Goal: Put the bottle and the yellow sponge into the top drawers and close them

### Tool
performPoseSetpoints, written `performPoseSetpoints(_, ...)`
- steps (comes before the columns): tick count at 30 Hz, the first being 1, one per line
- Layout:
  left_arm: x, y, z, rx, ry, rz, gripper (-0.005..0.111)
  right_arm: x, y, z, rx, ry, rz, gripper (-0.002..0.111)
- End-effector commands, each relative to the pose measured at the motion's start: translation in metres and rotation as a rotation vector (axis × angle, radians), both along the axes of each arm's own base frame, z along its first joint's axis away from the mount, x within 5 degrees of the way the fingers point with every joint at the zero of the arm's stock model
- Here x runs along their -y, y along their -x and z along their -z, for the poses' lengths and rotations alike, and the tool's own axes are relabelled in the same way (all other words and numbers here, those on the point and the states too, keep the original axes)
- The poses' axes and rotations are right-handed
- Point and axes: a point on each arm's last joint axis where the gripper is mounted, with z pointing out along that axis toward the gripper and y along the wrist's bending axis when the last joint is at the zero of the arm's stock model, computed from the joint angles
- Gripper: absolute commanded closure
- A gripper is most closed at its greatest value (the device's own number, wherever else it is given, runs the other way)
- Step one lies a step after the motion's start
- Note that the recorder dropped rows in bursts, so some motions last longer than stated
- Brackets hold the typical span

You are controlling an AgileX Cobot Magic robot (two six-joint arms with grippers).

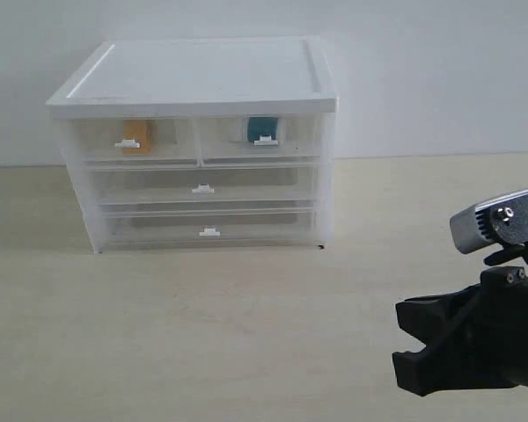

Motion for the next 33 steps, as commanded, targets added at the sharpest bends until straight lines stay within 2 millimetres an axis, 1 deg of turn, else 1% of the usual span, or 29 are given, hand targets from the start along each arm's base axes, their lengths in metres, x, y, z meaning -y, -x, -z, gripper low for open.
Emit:
performPoseSetpoints(1,-0.002,-0.005,0.025,-0.085,-0.023,-0.033,0.103,0.001,0.001,-0.001,0.007,-0.003,0.001,0.108)
performPoseSetpoints(4,-0.001,-0.007,0.038,-0.109,-0.054,-0.040,0.103,0.001,0.001,-0.001,0.007,-0.003,0.001,0.108)
performPoseSetpoints(7,-0.002,-0.007,0.036,-0.075,-0.093,-0.045,0.103,0.001,0.001,-0.001,0.007,-0.003,0.001,0.108)
performPoseSetpoints(11,-0.001,-0.007,0.040,-0.108,-0.136,-0.041,0.103,0.001,0.001,-0.001,0.007,-0.003,0.001,0.108)
performPoseSetpoints(17,-0.001,-0.004,0.059,-0.300,-0.232,-0.014,0.103,0.002,0.000,-0.001,0.012,0.000,0.010,0.108)
performPoseSetpoints(19,-0.001,-0.004,0.060,-0.312,-0.234,-0.023,0.103,0.002,0.000,-0.001,0.012,0.000,0.010,0.108)
performPoseSetpoints(22,-0.006,-0.005,0.060,-0.323,-0.217,-0.107,0.103,0.002,0.000,-0.001,0.013,0.001,0.012,0.108)
performPoseSetpoints(24,-0.008,-0.006,0.060,-0.337,-0.173,-0.148,0.103,0.002,0.000,-0.001,0.013,0.001,0.012,0.108)
performPoseSetpoints(33,-0.013,-0.007,0.060,-0.343,-0.156,-0.243,0.103,0.002,0.000,-0.001,0.013,0.001,0.012,0.108)
